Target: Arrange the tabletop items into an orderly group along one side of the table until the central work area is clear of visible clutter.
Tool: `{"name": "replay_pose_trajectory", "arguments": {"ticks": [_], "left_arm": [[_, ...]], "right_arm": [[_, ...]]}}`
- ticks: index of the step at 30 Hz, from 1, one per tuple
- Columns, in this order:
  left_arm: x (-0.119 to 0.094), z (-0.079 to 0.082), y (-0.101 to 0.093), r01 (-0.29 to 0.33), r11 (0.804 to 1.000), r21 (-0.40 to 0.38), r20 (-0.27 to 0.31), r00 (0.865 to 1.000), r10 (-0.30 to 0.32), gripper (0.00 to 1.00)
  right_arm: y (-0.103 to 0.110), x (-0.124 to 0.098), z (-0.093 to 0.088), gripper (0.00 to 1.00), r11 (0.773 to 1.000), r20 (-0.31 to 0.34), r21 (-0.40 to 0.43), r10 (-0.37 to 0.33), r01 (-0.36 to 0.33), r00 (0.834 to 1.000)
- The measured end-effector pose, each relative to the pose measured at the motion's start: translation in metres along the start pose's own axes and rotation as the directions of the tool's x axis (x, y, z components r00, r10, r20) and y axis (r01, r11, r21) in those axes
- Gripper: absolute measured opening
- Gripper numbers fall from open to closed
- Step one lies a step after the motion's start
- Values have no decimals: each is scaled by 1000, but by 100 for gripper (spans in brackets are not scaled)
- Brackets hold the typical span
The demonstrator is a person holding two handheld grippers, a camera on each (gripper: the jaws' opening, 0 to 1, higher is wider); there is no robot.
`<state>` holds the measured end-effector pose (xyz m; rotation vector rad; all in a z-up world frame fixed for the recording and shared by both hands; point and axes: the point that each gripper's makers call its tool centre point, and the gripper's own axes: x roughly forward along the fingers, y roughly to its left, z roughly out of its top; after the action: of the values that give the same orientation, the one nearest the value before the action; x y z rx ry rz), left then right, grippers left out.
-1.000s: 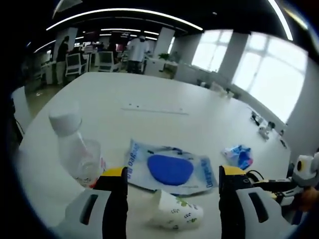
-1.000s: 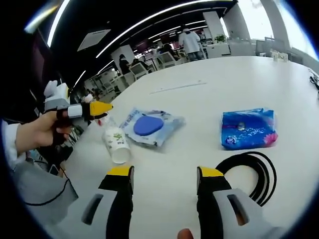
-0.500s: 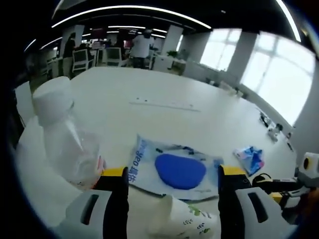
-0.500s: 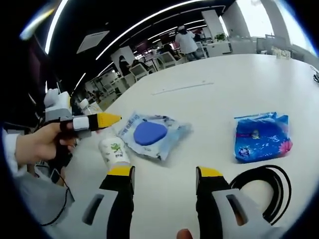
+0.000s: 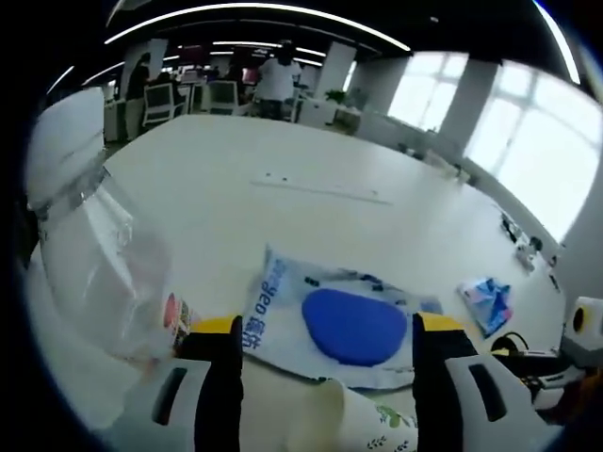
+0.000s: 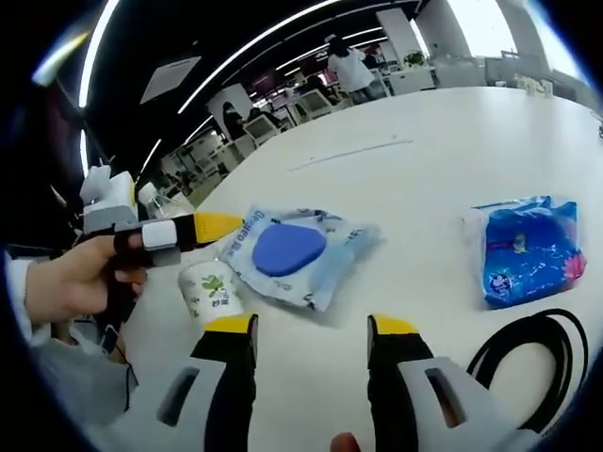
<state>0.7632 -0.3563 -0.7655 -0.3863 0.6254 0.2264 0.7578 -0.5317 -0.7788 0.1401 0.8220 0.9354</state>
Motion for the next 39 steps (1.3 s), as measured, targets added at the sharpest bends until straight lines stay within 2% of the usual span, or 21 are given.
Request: {"name": "replay_pose_trajectory", "arguments": {"ticks": [5, 13, 19, 22, 24, 27, 30, 32, 33, 36, 39], "left_arm": [[6, -4, -4, -5, 1000, 14, -3, 1000, 5, 70], [12, -1, -9, -13, 1000, -6, 17, 1000, 14, 70], [22, 5, -7, -25, 999, 49, 35, 999, 24, 73], [29, 4, -5, -32, 996, 87, 17, 999, 31, 73], [29, 6, -2, -44, 996, 80, 14, 999, 43, 72], [36, 17, 7, -65, 997, 51, 37, 997, 63, 73], [38, 28, 5, -55, 998, 11, 72, 996, 54, 73], [44, 26, 8, -57, 998, 9, 37, 998, 57, 74], [47, 17, 14, -68, 998, -14, -18, 998, 68, 73], [46, 8, 9, -62, 997, -49, -31, 998, 61, 67], [46, 11, 12, -74, 996, -48, -25, 997, 73, 63]], "right_arm": [[2, 7, 0, 43, 1000, -4, 1, 8, -8, 1000], [2, 15, -2, 41, 1000, -9, 9, 15, -15, 1000], [5, 19, 0, 39, 999, -2, 23, 25, -25, 1000], [5, 22, -1, 39, 999, -2, 29, 27, -27, 1000], [6, 23, 0, 38, 999, 0, 34, 29, -29, 1000], [6, 26, 2, 37, 999, 7, 43, 29, -30, 1000], [3, 28, 3, 36, 998, 11, 53, 26, -27, 1000], [2, 30, 3, 35, 998, 11, 62, 26, -27, 1000], [3, 30, 3, 34, 997, 8, 67, 26, -26, 1000], [3, 31, 2, 30, 997, 10, 71, 27, -27, 1000], [4, 33, 1, 19, 997, 8, 70, 31, -31, 999]]}}
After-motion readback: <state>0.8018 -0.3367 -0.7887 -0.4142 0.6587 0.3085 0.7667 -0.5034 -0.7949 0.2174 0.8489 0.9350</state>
